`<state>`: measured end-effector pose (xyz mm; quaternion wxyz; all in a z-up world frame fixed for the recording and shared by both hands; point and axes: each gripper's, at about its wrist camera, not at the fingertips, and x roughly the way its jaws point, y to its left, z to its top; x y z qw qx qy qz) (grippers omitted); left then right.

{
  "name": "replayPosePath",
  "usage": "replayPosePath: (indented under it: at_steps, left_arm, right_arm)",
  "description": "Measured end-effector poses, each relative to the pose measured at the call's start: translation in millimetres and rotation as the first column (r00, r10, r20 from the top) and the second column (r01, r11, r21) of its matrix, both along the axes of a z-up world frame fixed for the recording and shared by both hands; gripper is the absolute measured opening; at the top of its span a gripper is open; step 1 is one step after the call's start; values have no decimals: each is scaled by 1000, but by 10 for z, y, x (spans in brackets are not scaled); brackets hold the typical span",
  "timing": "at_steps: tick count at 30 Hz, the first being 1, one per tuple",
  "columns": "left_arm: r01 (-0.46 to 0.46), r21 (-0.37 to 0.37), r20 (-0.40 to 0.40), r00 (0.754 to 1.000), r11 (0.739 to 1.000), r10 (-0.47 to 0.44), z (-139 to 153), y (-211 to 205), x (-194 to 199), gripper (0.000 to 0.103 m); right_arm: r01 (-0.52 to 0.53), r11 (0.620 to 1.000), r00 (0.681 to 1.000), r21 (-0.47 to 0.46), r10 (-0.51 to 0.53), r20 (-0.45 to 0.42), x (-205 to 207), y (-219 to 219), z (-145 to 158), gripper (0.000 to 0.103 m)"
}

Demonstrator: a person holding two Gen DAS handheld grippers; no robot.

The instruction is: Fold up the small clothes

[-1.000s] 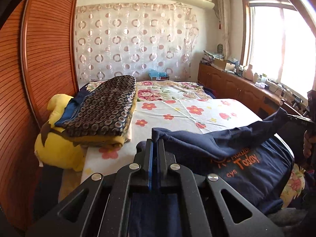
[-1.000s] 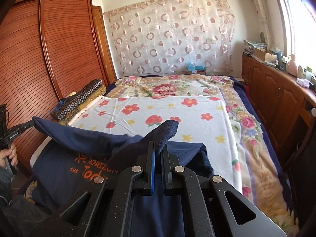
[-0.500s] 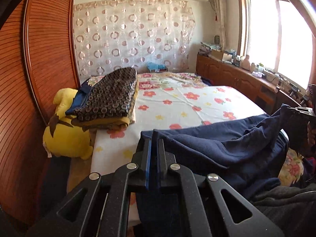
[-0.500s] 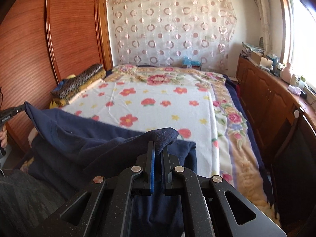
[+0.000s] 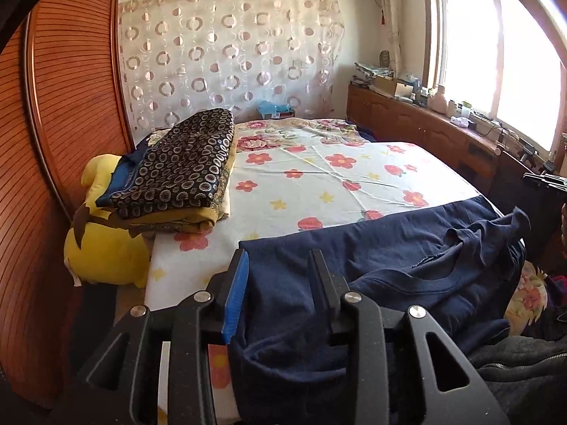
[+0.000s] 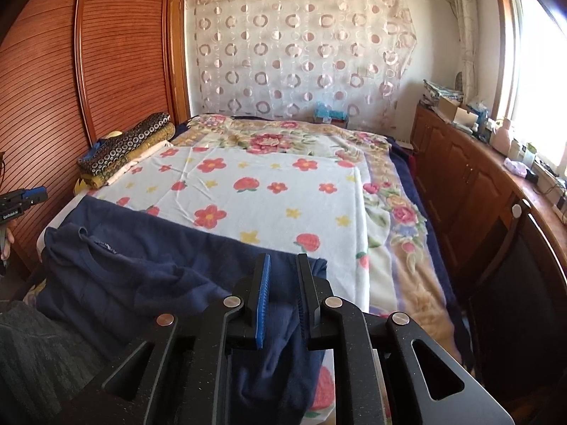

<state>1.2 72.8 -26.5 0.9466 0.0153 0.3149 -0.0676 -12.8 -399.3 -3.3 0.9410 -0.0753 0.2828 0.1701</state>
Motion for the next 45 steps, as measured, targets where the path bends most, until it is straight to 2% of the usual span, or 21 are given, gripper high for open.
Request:
replayPosePath:
  at_steps: [3,6,11,15,16,18,21,23,24,25,26,33,40,45]
  left_arm:
    - [-1,8,-12,1000,1000,1,-31,18,148,36]
    - [-5,1,-32,999,1000,5,-83,71,331,36]
    - [-19,9,-104,994,1000,20,-283,183,672,36]
    - [-21,-9,-144,989,1000,20,-417,229,765,36]
    - [-37,-12,-149,988,999,35,-439,239,763,30]
    - [-24,-27,-147,989,999,20,-441,229,735,11]
    - [-17,-30,-129,991,999,13,-392,217,696,11]
    - [-27,-12,-109,994,1000,26,-351,213,696,32]
    - [-35,-6,-100,994,999,34,-335,219,706,58]
    - [-46,4,-95,994,999,46,-325,229,718,77]
    - [-60,28,-97,993,998,63,-322,227,731,82]
    - [-50,38,-169,984,998,56,-466,282,850,82]
    - [-30,42,-304,952,999,41,-788,291,1016,82]
    - [-22,14,-314,949,1000,25,-801,314,1058,82]
  right_arm:
    - [6,1000,1000,0,-6,6,22,13,-19,25]
    - [2,1000,1000,23,-2,-22,195,56,-106,37]
    - [12,1000,997,4,-11,-77,486,8,-358,39]
    - [25,1000,990,-1,-25,-137,722,33,-511,39]
    - [28,1000,988,0,-28,-149,775,25,-537,39]
    - [36,999,985,-1,-36,-168,855,38,-577,39]
    - [39,999,982,0,-39,-183,902,36,-603,39]
    - [32,999,981,0,-31,-193,922,40,-603,40]
    - [30,1000,980,-1,-29,-197,933,44,-598,46]
    - [31,999,979,-7,-32,-200,952,38,-600,49]
    - [35,999,979,-14,-37,-202,971,38,-609,50]
    - [39,999,974,-34,-46,-223,1050,27,-691,55]
    - [38,999,972,-32,-45,-233,1104,27,-713,58]
    - [33,999,971,-40,-42,-235,1106,48,-720,60]
